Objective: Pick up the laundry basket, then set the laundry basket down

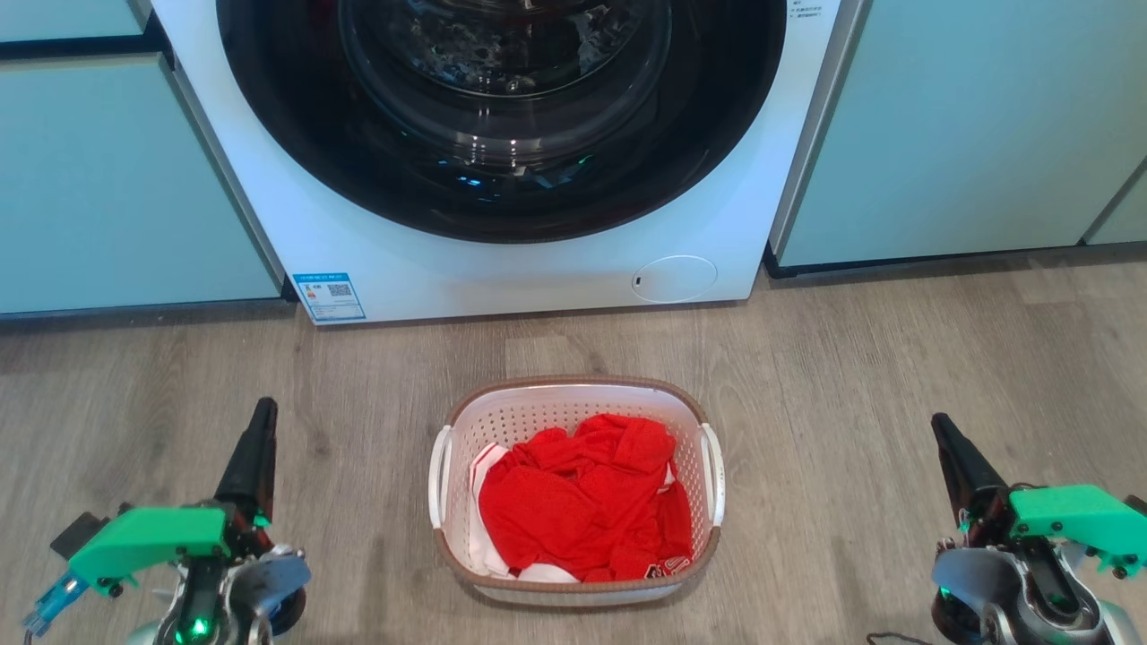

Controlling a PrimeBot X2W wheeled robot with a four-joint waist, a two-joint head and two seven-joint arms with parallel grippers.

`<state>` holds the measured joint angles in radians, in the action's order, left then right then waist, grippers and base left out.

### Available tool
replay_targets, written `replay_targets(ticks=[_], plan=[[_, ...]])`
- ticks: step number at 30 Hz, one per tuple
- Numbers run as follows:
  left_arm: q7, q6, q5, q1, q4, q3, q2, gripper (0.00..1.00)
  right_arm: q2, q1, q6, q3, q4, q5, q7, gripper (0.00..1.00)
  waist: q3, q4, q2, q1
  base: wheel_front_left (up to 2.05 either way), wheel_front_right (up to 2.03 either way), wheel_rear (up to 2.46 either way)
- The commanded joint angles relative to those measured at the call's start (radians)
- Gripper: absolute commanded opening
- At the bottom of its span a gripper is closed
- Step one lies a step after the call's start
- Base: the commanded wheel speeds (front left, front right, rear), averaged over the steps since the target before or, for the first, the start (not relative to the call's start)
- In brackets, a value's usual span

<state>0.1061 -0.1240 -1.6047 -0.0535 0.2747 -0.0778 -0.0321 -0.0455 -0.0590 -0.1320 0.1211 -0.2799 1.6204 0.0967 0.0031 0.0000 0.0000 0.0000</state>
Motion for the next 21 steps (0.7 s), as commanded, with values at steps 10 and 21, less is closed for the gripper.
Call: replay_targets(ticks=[10, 21], plan=[[0.008, -0.007, -0.003, -0.055, -0.029, -0.037, -0.019, 0.0, -0.012, -0.048, 0.001, -0.017, 0.036, -0.004, 0.009, 0.0, 0.0, 0.0, 0.0, 0.0, 0.0, 0.0, 0.0], [0.008, -0.007, -0.003, -0.055, -0.029, -0.037, -0.018, 0.0, -0.011, -0.048, 0.001, -0.015, 0.036, -0.005, 0.01, 0.0, 0.0, 0.0, 0.0, 0.0, 0.0, 0.0, 0.0]])
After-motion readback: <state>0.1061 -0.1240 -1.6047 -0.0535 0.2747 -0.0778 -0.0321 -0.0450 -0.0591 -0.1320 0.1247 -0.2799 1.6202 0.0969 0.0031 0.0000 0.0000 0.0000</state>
